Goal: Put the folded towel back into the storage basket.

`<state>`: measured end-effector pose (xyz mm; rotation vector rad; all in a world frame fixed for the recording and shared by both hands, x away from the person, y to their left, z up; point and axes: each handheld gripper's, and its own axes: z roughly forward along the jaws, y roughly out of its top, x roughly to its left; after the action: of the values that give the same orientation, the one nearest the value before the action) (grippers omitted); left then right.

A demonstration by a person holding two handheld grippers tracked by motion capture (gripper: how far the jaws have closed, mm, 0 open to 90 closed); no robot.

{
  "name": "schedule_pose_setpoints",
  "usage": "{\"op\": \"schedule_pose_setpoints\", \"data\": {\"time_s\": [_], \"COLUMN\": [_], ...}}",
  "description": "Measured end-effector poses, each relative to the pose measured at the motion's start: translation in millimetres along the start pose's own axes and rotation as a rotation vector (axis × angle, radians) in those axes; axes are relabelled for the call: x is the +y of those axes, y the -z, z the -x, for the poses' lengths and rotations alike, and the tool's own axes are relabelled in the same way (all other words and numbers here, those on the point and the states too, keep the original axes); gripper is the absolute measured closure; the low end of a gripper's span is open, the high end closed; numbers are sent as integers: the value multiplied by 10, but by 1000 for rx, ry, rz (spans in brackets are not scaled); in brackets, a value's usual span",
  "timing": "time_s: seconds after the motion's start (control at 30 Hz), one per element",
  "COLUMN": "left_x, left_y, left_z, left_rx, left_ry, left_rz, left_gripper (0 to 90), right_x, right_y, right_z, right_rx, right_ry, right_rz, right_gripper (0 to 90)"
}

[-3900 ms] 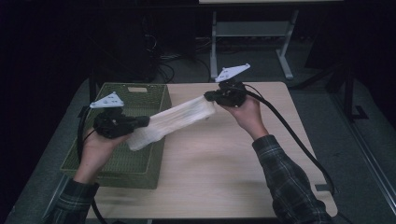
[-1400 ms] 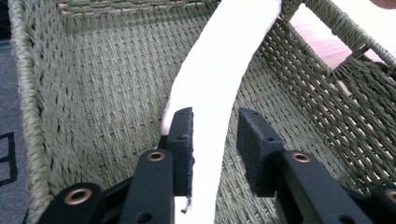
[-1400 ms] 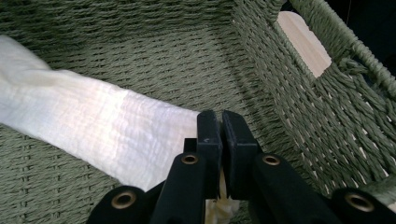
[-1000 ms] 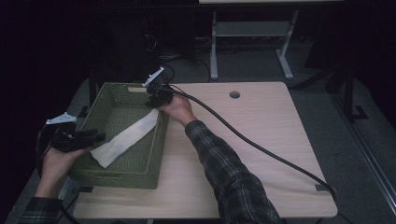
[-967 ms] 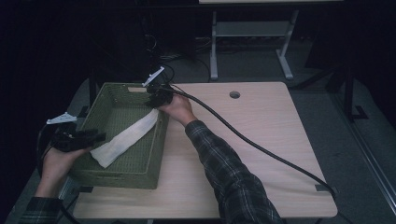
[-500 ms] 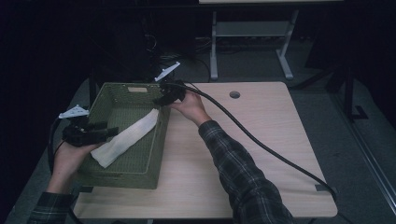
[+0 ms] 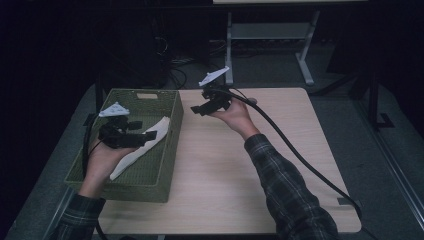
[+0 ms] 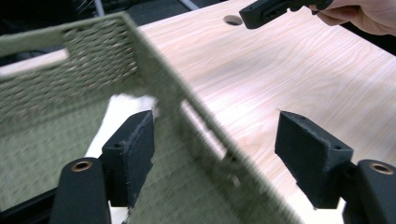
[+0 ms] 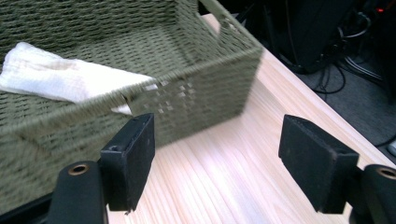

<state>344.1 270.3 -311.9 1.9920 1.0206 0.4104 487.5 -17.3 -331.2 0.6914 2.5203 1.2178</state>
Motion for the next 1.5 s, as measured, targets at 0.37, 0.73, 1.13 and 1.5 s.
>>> {"op": "schedule_pose_setpoints", "data": {"time_s": [0.37, 0.73, 1.13, 1.5], "left_x": [205, 293, 177, -94], "left_y": [-411, -817, -1127, -1349], "left_z": [453, 848, 1123, 1269], "left_rx": [-50, -98, -133, -152], "left_ry": [-64, -152, -201, -253], "left_rz": [-15, -13, -16, -35], "left_gripper": [252, 232, 232, 220], "right_x": [-416, -998, -1631, -2117], "right_y": [558, 991, 1406, 1601], "right_z": [155, 229, 258, 207], "right_rx": [-48, -93, -147, -179], "right_ry": [-26, -85, -147, -201], "right_rz": [15, 37, 59, 56], "right_gripper": [215, 202, 188, 159]}}
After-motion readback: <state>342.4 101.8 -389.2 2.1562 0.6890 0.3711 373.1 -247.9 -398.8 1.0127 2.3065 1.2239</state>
